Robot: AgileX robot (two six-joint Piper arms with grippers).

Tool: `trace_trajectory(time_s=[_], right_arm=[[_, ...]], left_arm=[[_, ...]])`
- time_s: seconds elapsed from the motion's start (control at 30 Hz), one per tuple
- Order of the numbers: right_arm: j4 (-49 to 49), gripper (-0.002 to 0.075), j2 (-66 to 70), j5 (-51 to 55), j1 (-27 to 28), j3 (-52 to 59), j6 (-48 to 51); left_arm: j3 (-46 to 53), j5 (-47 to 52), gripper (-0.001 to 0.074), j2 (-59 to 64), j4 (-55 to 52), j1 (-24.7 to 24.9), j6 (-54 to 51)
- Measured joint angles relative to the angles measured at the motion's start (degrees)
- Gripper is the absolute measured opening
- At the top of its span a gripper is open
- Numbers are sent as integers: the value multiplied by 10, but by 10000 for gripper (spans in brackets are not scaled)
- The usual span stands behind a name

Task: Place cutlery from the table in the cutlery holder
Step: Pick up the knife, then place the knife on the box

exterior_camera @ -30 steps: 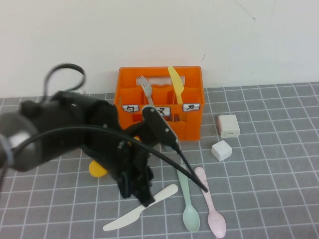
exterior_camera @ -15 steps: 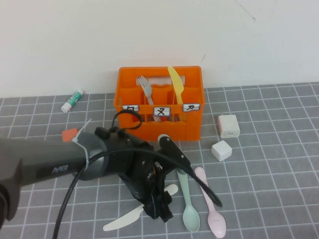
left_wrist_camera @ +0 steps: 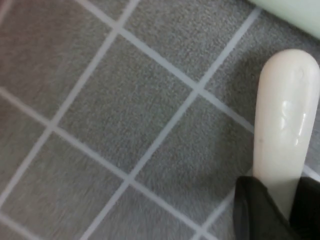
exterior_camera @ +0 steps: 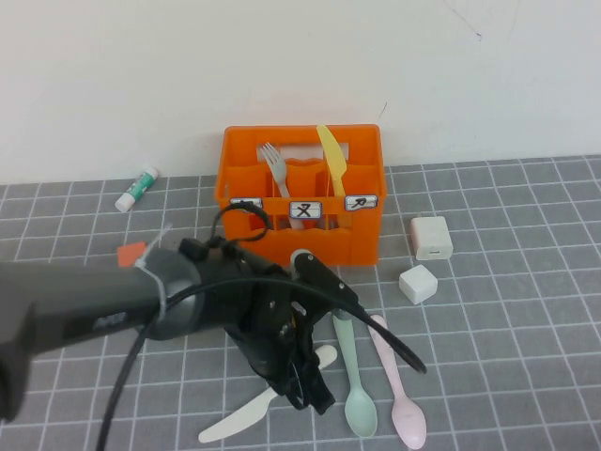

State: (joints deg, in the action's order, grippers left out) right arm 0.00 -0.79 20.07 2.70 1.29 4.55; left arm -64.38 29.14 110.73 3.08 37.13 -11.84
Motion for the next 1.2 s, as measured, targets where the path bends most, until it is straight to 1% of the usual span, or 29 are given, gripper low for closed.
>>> trace_trajectory(time_s=[0.1, 0.23, 0.3, 0.37, 0.43, 0.5, 0.6, 0.67, 0.73, 0.8, 0.87, 0.97, 1.1, 1.2], right_arm=[[0, 29, 0, 0, 0, 0, 0], [0, 29, 0, 0, 0, 0, 0], [0, 29, 0, 0, 0, 0, 0], [0, 29, 0, 0, 0, 0, 0], [0, 29, 0, 0, 0, 0, 0], [0, 29, 0, 0, 0, 0, 0], [0, 29, 0, 0, 0, 0, 0], [0, 29, 0, 0, 0, 0, 0], [0, 29, 0, 0, 0, 0, 0], [0, 29, 0, 0, 0, 0, 0], [0, 29, 0, 0, 0, 0, 0], [0, 29, 0, 0, 0, 0, 0], [0, 29, 0, 0, 0, 0, 0], [0, 29, 0, 0, 0, 0, 0]], left_arm=[[1, 5, 119, -36, 7, 0, 0], [1, -8, 119, -116, 10, 0, 1], [6, -32, 119, -153, 10, 0, 1], [24, -86, 119, -194, 11, 0, 1], [59, -172, 119, -230, 11, 0, 1], [102, -279, 119, -262, 11, -1, 3], [176, -477, 119, -291, 11, -13, 18], [217, -609, 119, -293, 11, -30, 47], [235, -699, 119, -288, 11, -54, 92], [233, -751, 119, -276, 11, -81, 148], [221, -778, 119, -257, 8, -105, 204], [185, -797, 119, -214, -9, -136, 255], [131, -809, 119, -152, -31, -156, 271], [95, -819, 119, -106, -40, -163, 274]])
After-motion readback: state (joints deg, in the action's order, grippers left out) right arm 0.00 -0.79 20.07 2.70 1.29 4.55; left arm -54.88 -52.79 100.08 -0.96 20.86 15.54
